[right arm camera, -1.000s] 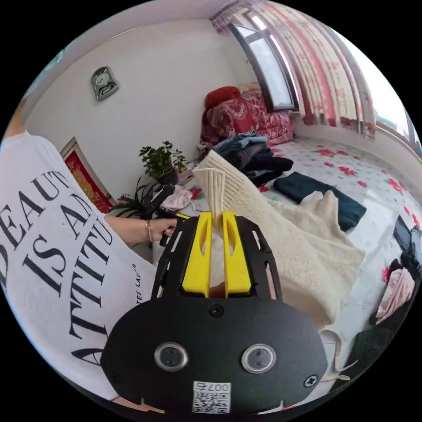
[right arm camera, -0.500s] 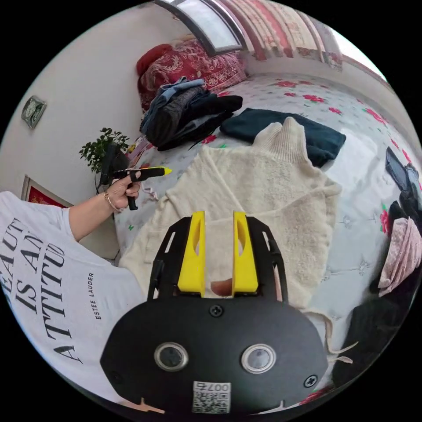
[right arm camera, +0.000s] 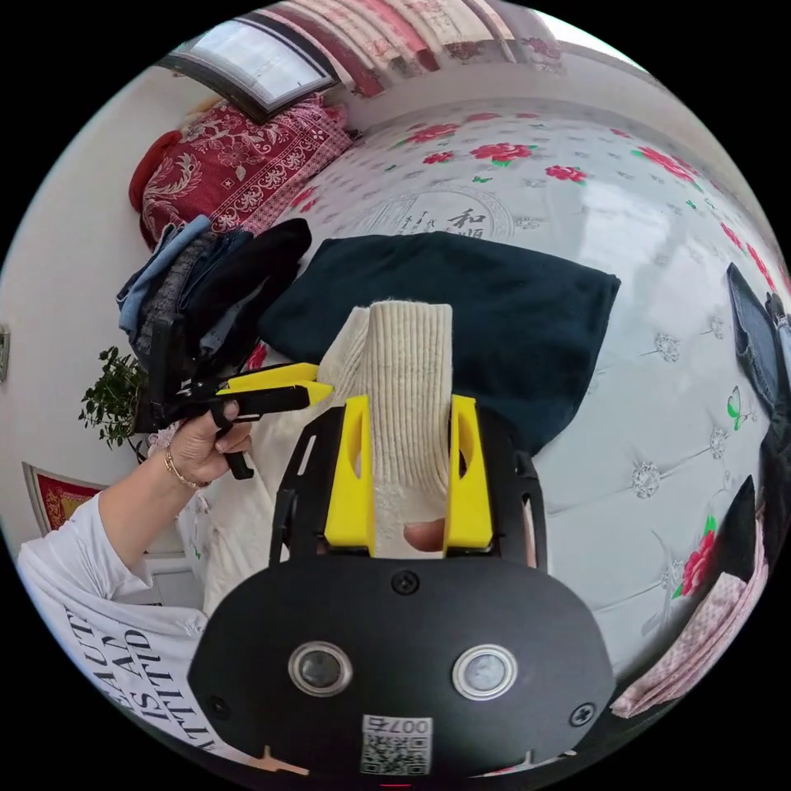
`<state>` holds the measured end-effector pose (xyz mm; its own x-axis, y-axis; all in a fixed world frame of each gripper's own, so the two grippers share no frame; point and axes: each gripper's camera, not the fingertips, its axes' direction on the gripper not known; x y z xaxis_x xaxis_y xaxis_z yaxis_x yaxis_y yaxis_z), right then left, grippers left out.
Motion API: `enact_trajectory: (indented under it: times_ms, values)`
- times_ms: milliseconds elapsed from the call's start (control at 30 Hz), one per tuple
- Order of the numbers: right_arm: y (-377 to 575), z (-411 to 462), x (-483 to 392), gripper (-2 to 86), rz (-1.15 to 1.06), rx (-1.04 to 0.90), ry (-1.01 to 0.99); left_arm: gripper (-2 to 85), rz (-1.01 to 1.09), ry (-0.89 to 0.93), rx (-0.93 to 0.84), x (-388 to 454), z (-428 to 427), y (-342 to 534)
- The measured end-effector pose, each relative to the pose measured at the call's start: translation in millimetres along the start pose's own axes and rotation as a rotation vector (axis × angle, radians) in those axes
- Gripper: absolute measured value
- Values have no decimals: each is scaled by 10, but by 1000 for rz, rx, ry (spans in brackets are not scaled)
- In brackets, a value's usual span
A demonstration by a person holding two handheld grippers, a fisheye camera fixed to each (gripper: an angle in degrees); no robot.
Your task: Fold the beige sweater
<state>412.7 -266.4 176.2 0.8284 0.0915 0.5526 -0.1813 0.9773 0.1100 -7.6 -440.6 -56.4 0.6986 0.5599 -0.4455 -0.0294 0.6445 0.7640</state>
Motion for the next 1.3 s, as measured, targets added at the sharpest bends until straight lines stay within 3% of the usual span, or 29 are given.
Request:
enact_trajectory:
  times_ms: [67, 133, 233, 300, 400, 533, 633, 733, 900, 1033, 1300]
  values:
    - [-12, 45, 9, 45, -25, -12, -6, 97, -2, -6, 2, -20, -11, 21]
    - [38, -25, -31, 25, -68, 4, 6, 17, 0, 85, 32, -68, -184, 124]
    - [273, -408, -164, 10, -189, 95, -51, 2, 81, 281, 132, 47, -603, 425]
    - [632, -812, -367, 5, -317, 165, -85, -1, 184, 311, 197, 234, -935, 751]
    - [1298, -1224, -692, 4, -482, 179, -66, -2, 358, 309, 223, 570, -1388, 1476]
    - [2177, -1279, -1045, 6, -557, 66, -17, 9, 442, 212, 61, 985, -1401, 2539]
    - [2706, -882, -1171, 12, -457, -86, -1, 37, 373, 75, -118, 1170, -1057, 3076]
    - [3019, -532, -1258, 25, -369, -256, -11, 62, 327, -7, -166, 1352, -1033, 3348]
    - [3189, -851, -1502, 52, -301, -114, 6, 74, 229, 19, -68, 1468, -1409, 3493]
    - [3347, -1054, -1466, 68, -220, -86, 86, 81, 128, -96, -101, 1403, -1552, 3850]
    - [4525, -1342, -852, 97, 178, -120, 187, 117, -197, -218, -202, 1105, -1726, 4928]
